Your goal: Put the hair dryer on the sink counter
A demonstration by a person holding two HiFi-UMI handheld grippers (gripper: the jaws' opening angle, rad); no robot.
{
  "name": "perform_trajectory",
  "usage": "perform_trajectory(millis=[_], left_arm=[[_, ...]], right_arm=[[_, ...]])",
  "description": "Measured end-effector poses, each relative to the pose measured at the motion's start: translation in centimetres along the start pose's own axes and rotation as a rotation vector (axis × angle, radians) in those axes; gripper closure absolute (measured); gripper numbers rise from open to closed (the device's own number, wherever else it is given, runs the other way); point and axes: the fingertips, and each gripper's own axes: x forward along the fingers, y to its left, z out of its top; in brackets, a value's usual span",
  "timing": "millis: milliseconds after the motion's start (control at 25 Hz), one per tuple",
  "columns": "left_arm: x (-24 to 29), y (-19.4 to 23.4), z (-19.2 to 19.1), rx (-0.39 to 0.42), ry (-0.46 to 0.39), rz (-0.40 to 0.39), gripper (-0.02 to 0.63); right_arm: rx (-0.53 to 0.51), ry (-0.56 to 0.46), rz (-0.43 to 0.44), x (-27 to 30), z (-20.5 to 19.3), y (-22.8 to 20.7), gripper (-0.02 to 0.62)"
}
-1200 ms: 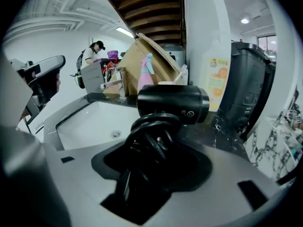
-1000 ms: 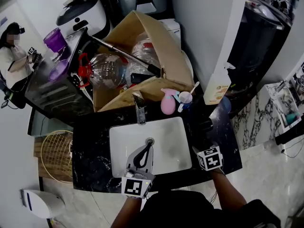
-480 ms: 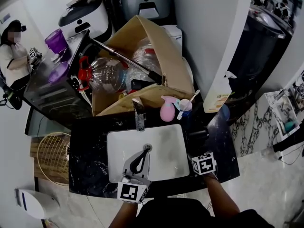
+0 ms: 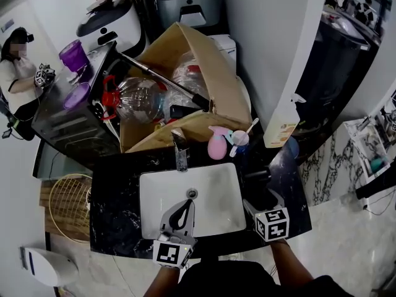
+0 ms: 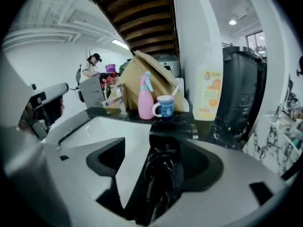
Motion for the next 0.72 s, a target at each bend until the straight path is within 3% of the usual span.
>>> perform_trajectory(millis=[120, 200, 320, 440, 520, 720], left_arm=[[-0.1, -0.1, 0.2, 0.007, -0.001, 0.004, 0.607], [-0.2, -0.2, 0.3, 0.016, 0.014, 0.01, 0.607], [-0.4, 0.0, 0.9, 0.019, 0.011, 0.023, 0.607], [-0.7, 0.2, 1.7, 0.013, -0.003, 0.04, 0.607], [-1.0, 0.2, 2.3, 0.026, 0.002, 0.055, 0.607], [-1.1, 0.2, 3.0, 0.066, 0.003, 0.076, 0.607]], right_arm=[[-0.06, -0.152, 0.032, -2.5, 4.5, 1.7, 0.263], [-0.134, -0.243, 0.035, -4.2, 7.1, 3.0, 0.329], [-0.2, -0.332, 0.031, -5.8, 9.7, 4.2, 0.379], [-0.176, -0.379, 0.002, -6.4, 11.0, 3.9, 0.488], [-0.169, -0.399, -0.025, -6.8, 11.3, 3.5, 0.595], [-0.213, -0.464, 0.002, -7.8, 12.1, 4.6, 0.597]])
